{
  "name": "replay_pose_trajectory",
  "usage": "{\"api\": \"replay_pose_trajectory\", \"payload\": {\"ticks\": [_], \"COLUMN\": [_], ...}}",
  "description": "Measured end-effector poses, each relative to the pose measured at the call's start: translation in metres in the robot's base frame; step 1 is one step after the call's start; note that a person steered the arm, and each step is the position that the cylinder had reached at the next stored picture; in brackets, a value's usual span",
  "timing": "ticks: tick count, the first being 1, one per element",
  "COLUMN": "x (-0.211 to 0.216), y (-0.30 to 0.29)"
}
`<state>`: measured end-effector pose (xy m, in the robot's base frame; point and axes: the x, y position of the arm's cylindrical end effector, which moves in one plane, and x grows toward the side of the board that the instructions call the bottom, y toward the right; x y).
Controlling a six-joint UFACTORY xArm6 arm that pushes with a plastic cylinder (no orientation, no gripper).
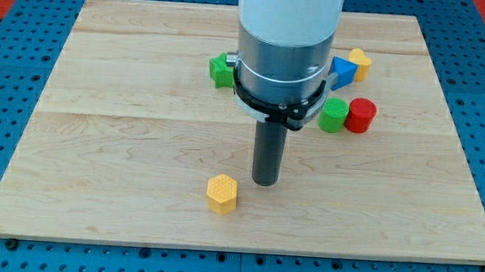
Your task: Push the yellow hexagon slightly left
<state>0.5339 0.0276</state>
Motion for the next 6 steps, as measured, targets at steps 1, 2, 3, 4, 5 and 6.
{"api": "replay_pose_trajectory", "payload": {"ticks": [1, 2, 3, 4, 5, 6], "x": [0.018, 0.028, 0.028, 0.028, 0.028, 0.044], "y": [0.0, -0.001, -0.012, -0.087, -0.172, -0.154]}}
